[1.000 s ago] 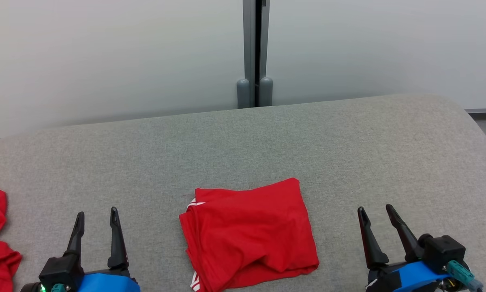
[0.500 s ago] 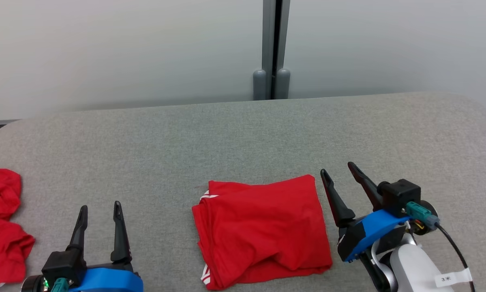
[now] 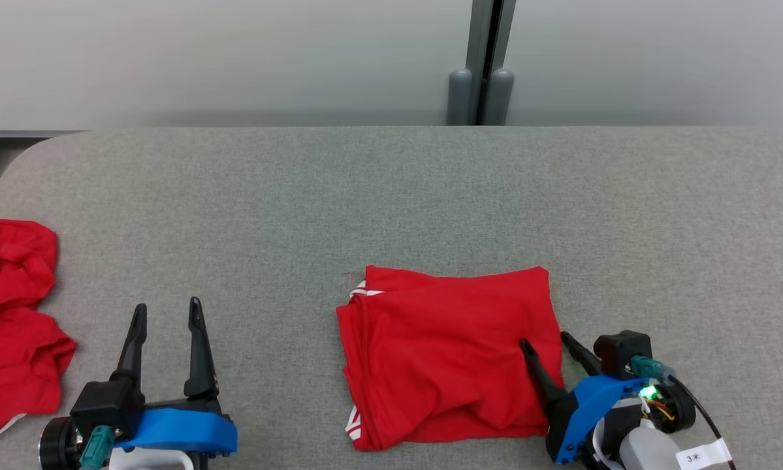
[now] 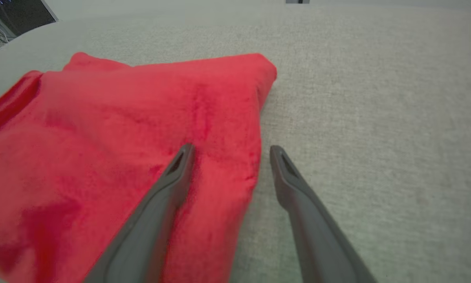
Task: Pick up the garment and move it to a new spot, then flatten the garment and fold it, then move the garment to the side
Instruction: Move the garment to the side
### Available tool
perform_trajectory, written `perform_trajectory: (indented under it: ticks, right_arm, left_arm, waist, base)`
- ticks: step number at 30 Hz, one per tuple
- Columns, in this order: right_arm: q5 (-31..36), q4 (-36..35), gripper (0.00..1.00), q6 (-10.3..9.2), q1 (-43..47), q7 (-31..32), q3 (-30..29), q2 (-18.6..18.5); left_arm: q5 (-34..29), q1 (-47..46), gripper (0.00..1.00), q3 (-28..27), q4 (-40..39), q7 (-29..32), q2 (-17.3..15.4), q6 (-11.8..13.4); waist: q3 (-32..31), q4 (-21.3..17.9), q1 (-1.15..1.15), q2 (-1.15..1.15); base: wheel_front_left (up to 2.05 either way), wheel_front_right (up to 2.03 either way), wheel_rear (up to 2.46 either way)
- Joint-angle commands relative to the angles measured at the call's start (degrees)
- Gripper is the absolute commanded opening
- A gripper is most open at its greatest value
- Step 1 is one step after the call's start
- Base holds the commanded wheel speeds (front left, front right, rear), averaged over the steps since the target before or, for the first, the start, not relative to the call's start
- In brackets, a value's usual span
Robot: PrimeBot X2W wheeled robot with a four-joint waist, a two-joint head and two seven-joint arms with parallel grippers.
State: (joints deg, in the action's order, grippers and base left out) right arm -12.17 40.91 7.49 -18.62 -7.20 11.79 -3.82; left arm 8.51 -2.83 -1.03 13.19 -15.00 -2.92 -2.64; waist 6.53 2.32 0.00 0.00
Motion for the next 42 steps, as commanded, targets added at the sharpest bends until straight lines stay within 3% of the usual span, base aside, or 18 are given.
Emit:
perform_trajectory:
  ticks: [1,6,7,8,9,12,22,34,42]
  right_arm:
    - [-1.5,2.1,1.0,0.02,-1.0,-0.2,0.4,0.3]
    - [-5.2,6.6,1.0,0.04,-1.4,-0.5,3.9,0.9]
    - [-6.3,7.0,0.5,0.09,-1.5,-0.5,4.7,1.0]
    - [-7.4,7.0,0.17,0.09,-1.8,-1.0,5.5,1.1]
    - [-8.2,7.1,0.0,0.09,-2.3,-1.6,6.1,1.1]
    - [-9.4,7.1,0.0,0.06,-4.2,-3.0,6.8,0.3]
    - [-11.0,4.5,0.0,0.01,-11.7,-6.4,6.5,-8.0]
    - [-12.4,1.8,0.0,0.01,-17.1,-7.8,0.7,-18.1]
    - [-10.5,-0.6,0.0,0.02,-20.2,-8.0,0.8,-19.0]
  left_arm:
    - [0.1,-1.2,1.0,0.2,-0.2,-0.3,0.1,0.2]
    - [0.1,-1.3,1.0,0.3,-0.1,-0.3,0.1,0.5]
    - [0.2,-1.5,1.0,0.2,-0.1,-0.3,0.1,0.4]
    - [0.2,-1.6,1.0,0.2,-0.1,-0.3,0.1,0.5]
    - [0.3,-1.6,1.0,0.1,-0.2,-0.3,0.1,0.5]
    - [0.5,-1.9,1.0,0.2,-0.5,-0.3,0.1,0.6]
    - [-0.1,-5.6,1.0,0.4,-3.2,-0.3,0.0,0.9]
    - [-3.2,-11.8,1.0,0.0,-7.5,-0.2,-0.7,0.2]
    - [-3.9,-13.2,1.0,-0.7,-8.4,-0.3,-1.4,0.0]
  waist:
    - [0.6,0.4,0.0,0.0]
    - [1.1,0.6,0.0,0.0]
    - [1.2,0.5,0.0,0.0]
    - [1.3,0.3,0.0,0.0]
    - [1.4,0.0,0.0,0.0]
    - [2.0,-1.0,0.0,0.0]
    - [8.0,-6.6,0.0,0.0]
    - [16.6,-13.4,0.0,0.0]
    - [18.0,-14.6,0.0,0.0]
  base:
    - [0.0,0.0,0.0]
    - [0.0,0.0,0.0]
    - [0.0,0.0,0.0]
    - [0.0,0.0,0.0]
    - [0.0,0.0,0.0]
    - [0.0,0.0,0.0]
    - [0.0,0.0,0.0]
    - [0.0,0.0,0.0]
    - [0.0,0.0,0.0]
